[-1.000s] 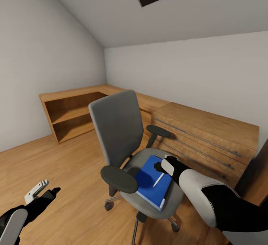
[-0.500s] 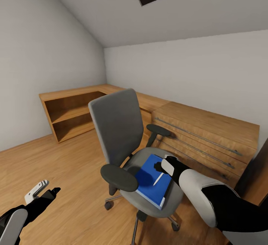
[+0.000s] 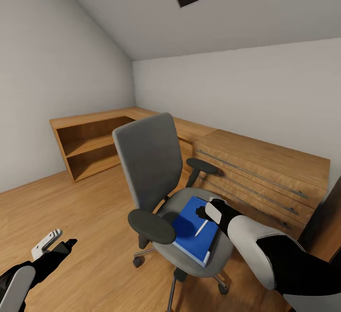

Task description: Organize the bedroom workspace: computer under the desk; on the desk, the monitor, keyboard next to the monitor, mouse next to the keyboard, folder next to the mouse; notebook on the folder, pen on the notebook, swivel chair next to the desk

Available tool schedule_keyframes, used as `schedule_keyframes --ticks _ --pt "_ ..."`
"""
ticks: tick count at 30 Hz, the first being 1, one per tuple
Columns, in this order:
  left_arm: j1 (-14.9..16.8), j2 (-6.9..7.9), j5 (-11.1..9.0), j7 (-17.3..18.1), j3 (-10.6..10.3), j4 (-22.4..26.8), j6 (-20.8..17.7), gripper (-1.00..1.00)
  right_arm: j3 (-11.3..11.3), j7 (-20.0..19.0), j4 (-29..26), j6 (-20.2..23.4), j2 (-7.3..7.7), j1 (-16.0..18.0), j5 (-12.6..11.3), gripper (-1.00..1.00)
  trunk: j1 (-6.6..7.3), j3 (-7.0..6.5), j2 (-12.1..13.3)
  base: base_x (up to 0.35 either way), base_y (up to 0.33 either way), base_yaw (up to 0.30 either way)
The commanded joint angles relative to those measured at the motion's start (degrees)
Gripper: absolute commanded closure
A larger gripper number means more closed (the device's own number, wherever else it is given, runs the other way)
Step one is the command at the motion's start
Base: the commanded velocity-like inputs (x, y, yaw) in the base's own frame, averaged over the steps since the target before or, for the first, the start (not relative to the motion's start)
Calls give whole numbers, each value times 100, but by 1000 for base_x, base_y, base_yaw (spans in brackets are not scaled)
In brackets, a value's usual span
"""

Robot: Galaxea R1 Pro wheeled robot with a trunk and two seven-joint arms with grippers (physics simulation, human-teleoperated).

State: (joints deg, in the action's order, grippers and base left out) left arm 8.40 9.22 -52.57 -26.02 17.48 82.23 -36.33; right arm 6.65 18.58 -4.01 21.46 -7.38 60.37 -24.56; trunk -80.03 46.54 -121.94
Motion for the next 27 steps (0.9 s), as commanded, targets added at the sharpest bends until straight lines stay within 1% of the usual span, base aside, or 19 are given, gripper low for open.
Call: schedule_keyframes --ticks 1,8,27 --pt "3 1 -61 -52 1 10 -15 -100 53 51 -12 34 0 1 -49 100 1 6 -3 0 0 0" --pt "3 1 -61 -52 1 8 -15 -100 56 133 -19 34 0 1 -49 100 1 6 -3 0 0 0" --pt "3 1 -65 -52 1 0 -30 -100 56 137 -21 35 0 1 -50 100 1 6 -3 0 0 0"
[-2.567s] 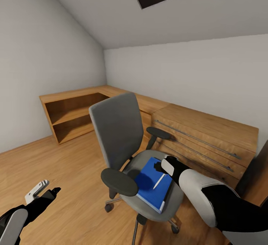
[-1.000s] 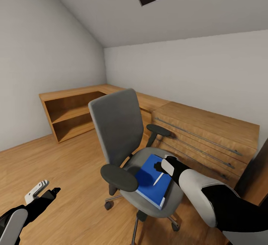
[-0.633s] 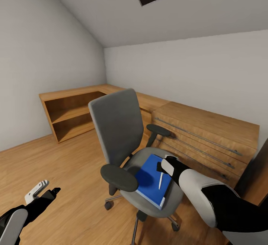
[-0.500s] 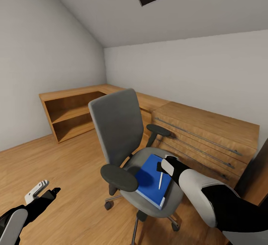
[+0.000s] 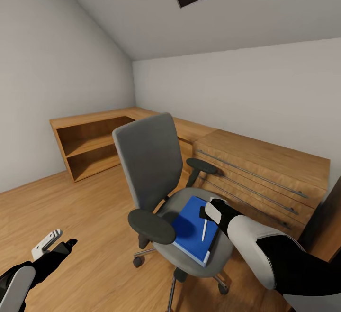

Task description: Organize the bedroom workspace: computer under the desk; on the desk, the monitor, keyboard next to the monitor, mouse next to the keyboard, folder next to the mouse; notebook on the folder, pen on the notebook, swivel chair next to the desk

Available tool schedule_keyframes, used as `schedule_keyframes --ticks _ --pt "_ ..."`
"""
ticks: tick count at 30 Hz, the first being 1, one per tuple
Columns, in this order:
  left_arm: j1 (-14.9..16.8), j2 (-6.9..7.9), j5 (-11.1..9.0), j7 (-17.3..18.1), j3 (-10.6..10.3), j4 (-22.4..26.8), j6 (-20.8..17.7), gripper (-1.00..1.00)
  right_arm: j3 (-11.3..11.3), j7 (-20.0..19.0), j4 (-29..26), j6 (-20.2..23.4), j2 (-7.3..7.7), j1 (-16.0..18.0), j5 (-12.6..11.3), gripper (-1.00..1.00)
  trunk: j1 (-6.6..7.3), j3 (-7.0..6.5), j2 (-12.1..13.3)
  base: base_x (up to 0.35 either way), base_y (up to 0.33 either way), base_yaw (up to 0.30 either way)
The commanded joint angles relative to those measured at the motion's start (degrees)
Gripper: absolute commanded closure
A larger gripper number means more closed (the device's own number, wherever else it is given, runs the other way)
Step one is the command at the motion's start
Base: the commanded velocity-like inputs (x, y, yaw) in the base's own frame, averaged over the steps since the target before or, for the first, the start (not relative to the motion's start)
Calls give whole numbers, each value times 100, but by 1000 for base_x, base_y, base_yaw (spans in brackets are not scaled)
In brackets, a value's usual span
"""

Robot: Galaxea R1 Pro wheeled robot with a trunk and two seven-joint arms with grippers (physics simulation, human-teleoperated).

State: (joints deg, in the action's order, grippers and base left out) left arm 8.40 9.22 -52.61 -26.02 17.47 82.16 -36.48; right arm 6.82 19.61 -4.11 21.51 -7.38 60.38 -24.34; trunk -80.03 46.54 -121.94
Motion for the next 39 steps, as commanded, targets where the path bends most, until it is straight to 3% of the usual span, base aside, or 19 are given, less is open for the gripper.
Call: schedule_keyframes --ticks 1,7,30,39 --pt "3 1 -62 -52 0 6 -15 -100 39 34 -11 30 0 0 -72 100 1 6 -3 0 0 0" --pt "3 -15 -59 -44 -6 -14 17 -100 39 34 -17 30 0 0 -72 100 1 6 -3 0 0 0" --pt "3 -98 -39 -43 -24 10 27 -100 40 50 -84 60 -12 0 -80 100 506 -407 920 -3 0 0" --pt "2 -104 -39 -35 -24 106 27 -100 55 59 -90 72 -34 0 -47 100 704 -568 1281 -252 0 0"
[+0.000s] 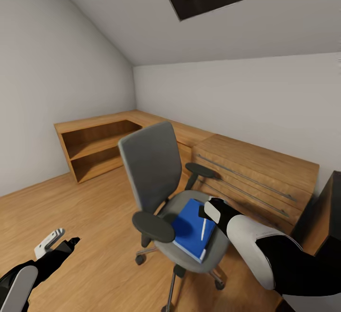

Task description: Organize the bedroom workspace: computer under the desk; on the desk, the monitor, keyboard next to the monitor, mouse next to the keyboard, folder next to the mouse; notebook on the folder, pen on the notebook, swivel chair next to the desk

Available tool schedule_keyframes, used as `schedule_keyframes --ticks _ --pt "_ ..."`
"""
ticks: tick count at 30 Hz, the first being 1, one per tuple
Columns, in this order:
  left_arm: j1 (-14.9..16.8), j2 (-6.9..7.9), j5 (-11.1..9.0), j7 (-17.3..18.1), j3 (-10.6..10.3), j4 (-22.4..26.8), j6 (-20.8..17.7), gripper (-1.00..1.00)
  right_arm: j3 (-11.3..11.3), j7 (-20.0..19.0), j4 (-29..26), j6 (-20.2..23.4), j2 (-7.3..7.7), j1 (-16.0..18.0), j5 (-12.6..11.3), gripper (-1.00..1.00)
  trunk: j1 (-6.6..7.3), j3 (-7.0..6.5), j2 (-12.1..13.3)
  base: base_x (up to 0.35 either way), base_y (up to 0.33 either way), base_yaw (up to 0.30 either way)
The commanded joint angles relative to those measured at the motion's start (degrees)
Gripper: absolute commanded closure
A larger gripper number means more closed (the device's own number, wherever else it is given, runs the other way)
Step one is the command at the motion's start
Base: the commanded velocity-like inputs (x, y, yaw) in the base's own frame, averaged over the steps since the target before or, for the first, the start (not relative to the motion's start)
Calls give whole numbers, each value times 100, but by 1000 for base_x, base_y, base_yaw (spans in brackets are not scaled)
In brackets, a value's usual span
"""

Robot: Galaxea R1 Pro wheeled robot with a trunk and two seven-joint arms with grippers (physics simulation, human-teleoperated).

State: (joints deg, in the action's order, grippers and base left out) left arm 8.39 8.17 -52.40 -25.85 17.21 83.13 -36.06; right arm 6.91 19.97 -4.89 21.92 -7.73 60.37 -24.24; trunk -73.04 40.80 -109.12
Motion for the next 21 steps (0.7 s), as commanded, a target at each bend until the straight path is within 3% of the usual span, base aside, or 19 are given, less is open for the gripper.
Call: schedule_keyframes --ticks 1,15,21 --pt "4 1 -60 -52 2 27 -15 -100 46 23 -11 31 -2 1 -56 100 27 -13 38 -323 0 0" --pt "5 0 -43 -56 -10 114 -15 -100 58 24 -22 20 -17 1 -54 100 334 -264 600 -283 0 0" --pt "4 -147 529 -53 -23 126 -15 -100 52 29 -309 3 -26 -14 -47 100 466 -372 841 -28 0 0"
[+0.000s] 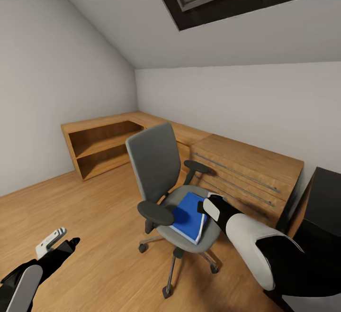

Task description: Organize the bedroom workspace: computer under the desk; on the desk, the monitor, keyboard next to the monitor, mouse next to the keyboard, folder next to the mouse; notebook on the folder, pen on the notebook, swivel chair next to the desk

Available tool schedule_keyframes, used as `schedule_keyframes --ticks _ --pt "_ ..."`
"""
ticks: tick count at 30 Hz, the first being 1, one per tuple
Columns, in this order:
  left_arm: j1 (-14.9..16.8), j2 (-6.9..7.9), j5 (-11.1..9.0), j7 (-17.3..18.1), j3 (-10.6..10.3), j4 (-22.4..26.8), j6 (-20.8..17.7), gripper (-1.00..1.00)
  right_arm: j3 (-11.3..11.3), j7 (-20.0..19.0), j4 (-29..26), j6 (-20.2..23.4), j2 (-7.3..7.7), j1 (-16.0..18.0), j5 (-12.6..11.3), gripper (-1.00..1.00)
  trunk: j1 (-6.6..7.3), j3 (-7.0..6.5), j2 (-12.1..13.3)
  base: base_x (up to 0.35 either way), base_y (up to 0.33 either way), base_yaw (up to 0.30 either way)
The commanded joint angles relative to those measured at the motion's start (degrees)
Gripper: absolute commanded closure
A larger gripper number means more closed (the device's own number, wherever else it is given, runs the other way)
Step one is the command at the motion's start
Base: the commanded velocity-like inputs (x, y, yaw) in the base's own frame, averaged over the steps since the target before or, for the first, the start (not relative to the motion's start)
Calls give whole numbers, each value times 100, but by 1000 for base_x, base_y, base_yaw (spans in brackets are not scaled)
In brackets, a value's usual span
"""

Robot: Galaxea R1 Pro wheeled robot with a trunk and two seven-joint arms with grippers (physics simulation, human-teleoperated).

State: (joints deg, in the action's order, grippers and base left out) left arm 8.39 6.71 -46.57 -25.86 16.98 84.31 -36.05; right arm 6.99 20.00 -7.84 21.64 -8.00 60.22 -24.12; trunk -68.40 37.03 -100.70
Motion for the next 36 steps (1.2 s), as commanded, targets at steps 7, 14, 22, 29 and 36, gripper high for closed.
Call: schedule_keyframes --ticks 7,14,22,29,36 --pt "4 -140 268 -42 -1 99 -16 -100 50 647 -2638 464 19 -1171 42 100 155 -120 279 -3 0 0" --pt "5 -175 287 -42 -4 289 -25 -100 0 1604 -6359 2251 42 -2984 -60 100 309 -246 560 0 0 0" --pt "-124 -270 295 -34 -63 805 -65 -100 -197 1687 -6817 2730 41 -3189 -109 100 484 -389 881 0 0 0" --pt "-143 -286 405 -41 -485 847 -68 -100 -214 1684 -6843 2748 36 -3208 -118 100 638 -515 1162 0 0 0" --pt "-145 -286 480 -56 -735 850 -68 -100 -219 1683 -6863 2749 23 -3210 -111 100 792 -641 1442 0 0 0"
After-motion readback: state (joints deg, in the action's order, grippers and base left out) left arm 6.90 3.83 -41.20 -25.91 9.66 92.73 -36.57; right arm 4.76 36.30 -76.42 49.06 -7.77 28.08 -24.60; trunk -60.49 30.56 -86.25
